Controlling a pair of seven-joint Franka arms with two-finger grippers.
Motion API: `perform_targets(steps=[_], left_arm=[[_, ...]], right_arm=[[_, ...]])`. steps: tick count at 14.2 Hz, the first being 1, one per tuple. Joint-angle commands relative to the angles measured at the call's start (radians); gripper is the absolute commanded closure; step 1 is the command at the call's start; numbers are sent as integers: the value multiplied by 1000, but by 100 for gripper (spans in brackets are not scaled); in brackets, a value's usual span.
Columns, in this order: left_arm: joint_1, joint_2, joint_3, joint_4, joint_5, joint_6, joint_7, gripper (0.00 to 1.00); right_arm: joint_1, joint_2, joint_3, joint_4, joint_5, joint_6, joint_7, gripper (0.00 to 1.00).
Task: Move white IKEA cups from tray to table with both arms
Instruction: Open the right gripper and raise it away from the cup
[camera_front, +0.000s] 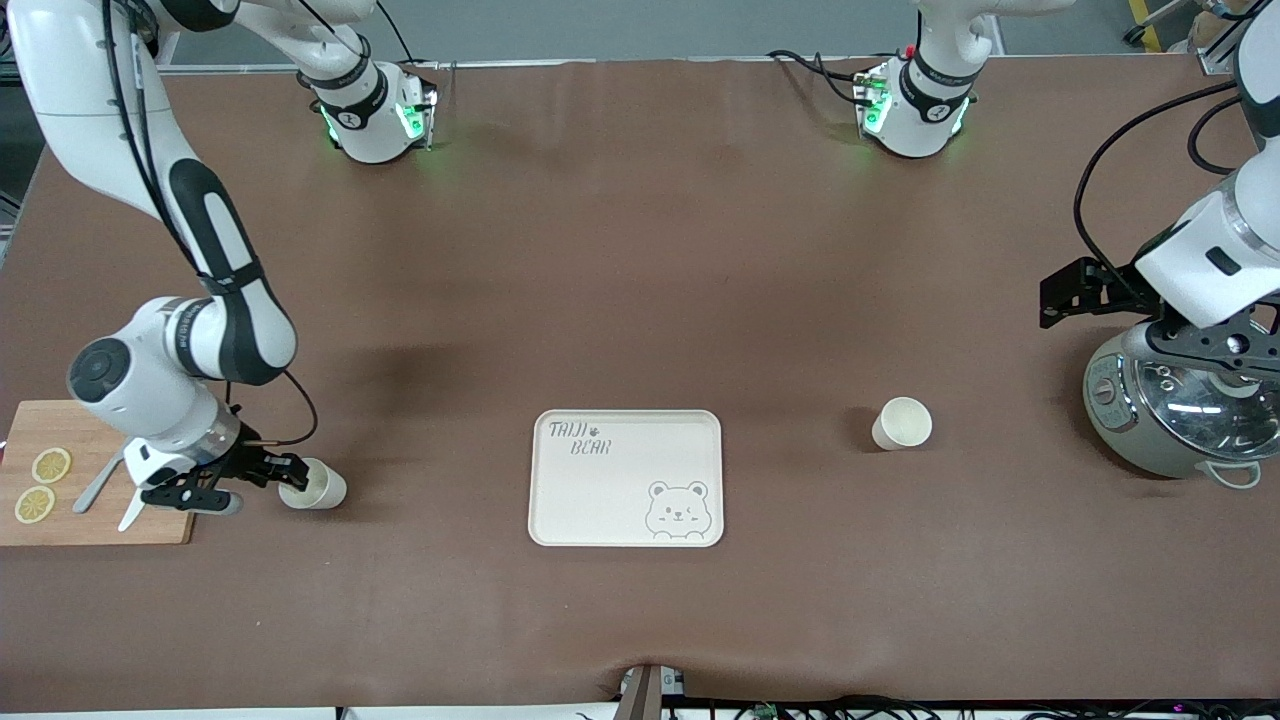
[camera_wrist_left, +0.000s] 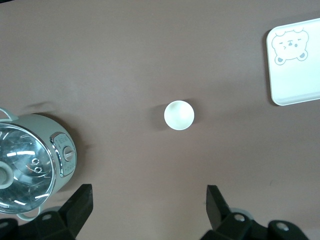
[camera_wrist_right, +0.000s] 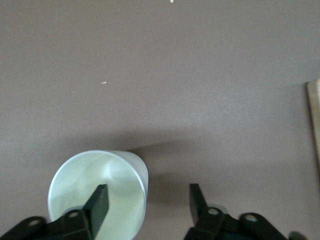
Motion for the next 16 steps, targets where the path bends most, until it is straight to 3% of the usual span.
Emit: perform_targets(steps=[1, 4, 7, 9, 13, 16], left_arm=[[-1, -12, -10, -6, 22, 5, 18, 0], [-1, -14, -9, -6, 25, 5, 49, 0], [-1, -12, -9, -6, 28, 5, 49, 0], [-1, -12, -10, -7, 33, 5, 50, 0], [1, -8, -10, -7, 33, 5, 50, 0], [1, -8, -9, -7, 33, 5, 52, 0]], right_arm=[[-46, -75, 5, 150, 7, -312, -14, 0], [-97, -168, 5, 256, -7, -605, -17, 0], [-114, -300, 5, 252, -22, -714, -6, 0], [-102, -391, 13, 252, -97, -810, 0, 0], [-50, -495, 16, 256, -108, -876, 73, 0], [7, -531, 14, 273, -125, -891, 283, 0]])
